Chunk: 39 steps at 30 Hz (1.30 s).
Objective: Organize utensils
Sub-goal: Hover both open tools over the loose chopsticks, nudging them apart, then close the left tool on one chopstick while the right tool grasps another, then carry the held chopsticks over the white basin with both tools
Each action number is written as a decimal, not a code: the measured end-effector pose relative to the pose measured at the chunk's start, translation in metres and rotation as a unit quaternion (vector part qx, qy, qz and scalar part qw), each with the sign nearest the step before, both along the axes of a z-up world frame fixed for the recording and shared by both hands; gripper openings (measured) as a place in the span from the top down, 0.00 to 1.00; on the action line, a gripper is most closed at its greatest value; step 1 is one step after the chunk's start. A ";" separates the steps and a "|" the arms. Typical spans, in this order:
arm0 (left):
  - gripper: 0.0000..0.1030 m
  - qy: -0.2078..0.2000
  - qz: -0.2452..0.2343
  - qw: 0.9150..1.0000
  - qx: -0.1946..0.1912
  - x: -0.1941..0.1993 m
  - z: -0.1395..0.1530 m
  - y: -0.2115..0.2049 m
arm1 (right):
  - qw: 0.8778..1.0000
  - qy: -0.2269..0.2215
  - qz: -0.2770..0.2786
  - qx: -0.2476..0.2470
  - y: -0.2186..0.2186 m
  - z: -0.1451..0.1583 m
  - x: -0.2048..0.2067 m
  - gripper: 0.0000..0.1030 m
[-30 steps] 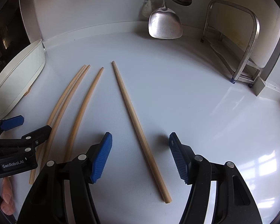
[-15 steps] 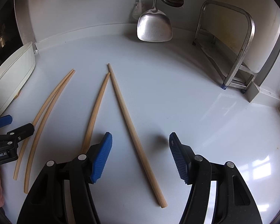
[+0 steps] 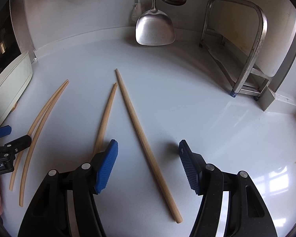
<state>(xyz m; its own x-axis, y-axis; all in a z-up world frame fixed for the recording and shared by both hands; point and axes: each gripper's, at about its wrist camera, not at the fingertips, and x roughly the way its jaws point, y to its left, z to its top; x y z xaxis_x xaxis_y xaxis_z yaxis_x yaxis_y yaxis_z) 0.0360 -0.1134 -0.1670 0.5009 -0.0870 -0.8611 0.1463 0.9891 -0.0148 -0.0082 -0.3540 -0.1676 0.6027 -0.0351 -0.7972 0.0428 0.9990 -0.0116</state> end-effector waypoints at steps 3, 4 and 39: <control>0.10 -0.003 -0.005 1.000 0.000 -0.001 0.001 -0.003 | 1.000 -0.001 0.009 -0.003 0.001 0.000 -0.001 0.42; 0.14 -0.005 -0.008 1.000 0.000 -0.002 0.001 -0.005 | 1.000 -0.002 0.011 -0.003 0.002 0.000 -0.002 0.45; 0.93 -0.022 -0.054 0.997 -0.052 0.014 0.133 0.052 | 0.997 -0.028 0.012 0.071 0.070 0.119 -0.008 0.94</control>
<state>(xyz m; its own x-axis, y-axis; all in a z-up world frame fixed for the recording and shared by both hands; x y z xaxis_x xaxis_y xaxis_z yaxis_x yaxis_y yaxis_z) 0.0496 -0.0616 -0.0340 0.5215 -0.2295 -0.8218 0.2547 0.9611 -0.1068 -0.0163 -0.2839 -0.0488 0.6463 0.0905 -0.7577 0.0157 0.9912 0.1317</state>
